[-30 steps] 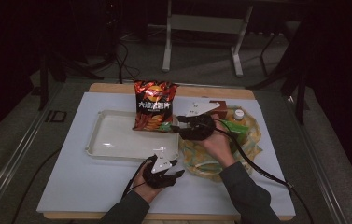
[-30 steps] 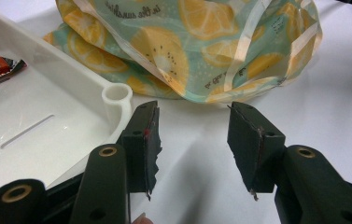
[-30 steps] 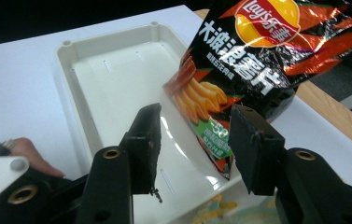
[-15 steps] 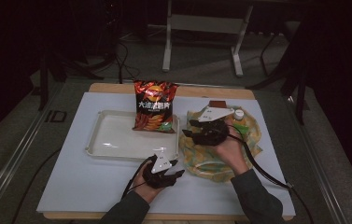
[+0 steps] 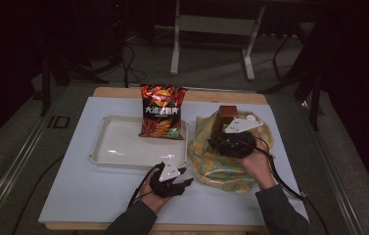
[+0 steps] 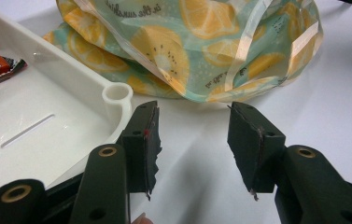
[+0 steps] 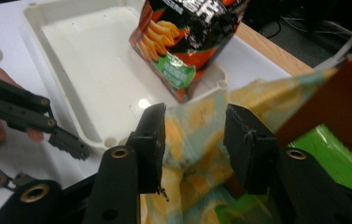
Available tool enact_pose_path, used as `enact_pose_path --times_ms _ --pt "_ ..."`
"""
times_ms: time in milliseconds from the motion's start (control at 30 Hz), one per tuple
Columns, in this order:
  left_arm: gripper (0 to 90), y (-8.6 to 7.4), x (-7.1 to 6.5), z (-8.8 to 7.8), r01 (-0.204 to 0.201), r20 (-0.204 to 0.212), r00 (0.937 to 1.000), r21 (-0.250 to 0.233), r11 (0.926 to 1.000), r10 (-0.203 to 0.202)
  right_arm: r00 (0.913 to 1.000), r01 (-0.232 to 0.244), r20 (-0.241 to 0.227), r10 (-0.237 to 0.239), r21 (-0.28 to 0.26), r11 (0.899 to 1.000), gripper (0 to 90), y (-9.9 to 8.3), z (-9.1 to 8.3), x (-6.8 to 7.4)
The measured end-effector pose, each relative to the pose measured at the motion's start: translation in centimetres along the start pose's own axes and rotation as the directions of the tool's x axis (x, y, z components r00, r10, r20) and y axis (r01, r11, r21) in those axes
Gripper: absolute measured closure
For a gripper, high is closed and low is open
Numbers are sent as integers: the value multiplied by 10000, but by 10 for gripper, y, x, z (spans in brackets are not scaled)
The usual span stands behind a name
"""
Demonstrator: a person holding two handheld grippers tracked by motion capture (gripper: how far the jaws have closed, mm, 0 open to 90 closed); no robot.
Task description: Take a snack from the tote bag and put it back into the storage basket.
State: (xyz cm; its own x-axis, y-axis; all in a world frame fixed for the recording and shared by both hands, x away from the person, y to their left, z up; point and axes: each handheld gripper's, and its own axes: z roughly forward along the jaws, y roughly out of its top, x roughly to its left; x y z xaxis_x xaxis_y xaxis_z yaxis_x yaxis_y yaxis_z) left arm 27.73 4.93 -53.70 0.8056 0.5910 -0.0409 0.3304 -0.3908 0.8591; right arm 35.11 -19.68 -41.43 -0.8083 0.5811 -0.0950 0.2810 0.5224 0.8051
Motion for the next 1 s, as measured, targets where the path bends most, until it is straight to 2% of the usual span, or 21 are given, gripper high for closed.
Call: enact_pose_path --times_ms 167,300,567,700,733,833,933,1000 --pt "529 0 0 0 10 -8 10000 -30 10000 -10 9999 -89 56 88 74 9999 615 -11 -3 -1" --pt "529 0 0 0 -3 -37 10000 -38 10000 3 9996 -282 91 280 153 9995 627 -26 -5 -1" --pt "536 1 0 0 -62 -29 10000 -6 10000 62 9989 -461 71 460 137 9988 631 -49 -14 7" --pt "546 2 0 0 45 -50 10000 29 10000 -45 9980 -627 94 625 187 9979 634 -61 -17 10" --pt "548 4 -2 -1 -72 -52 10000 87 9999 73 9974 -712 82 710 167 9973 636 -64 -18 10" --pt "550 10 -6 -4 -270 118 9996 105 9996 268 9962 -876 12 876 209 9959 645 -73 -18 12" --pt "550 17 -9 -8 -222 308 9993 -76 9997 224 9965 -828 134 822 513 9952 660 -80 -16 13" --pt "550 22 -9 -12 -182 408 9990 -147 9997 188 9962 -872 117 867 523 9948 669 -83 -16 13"
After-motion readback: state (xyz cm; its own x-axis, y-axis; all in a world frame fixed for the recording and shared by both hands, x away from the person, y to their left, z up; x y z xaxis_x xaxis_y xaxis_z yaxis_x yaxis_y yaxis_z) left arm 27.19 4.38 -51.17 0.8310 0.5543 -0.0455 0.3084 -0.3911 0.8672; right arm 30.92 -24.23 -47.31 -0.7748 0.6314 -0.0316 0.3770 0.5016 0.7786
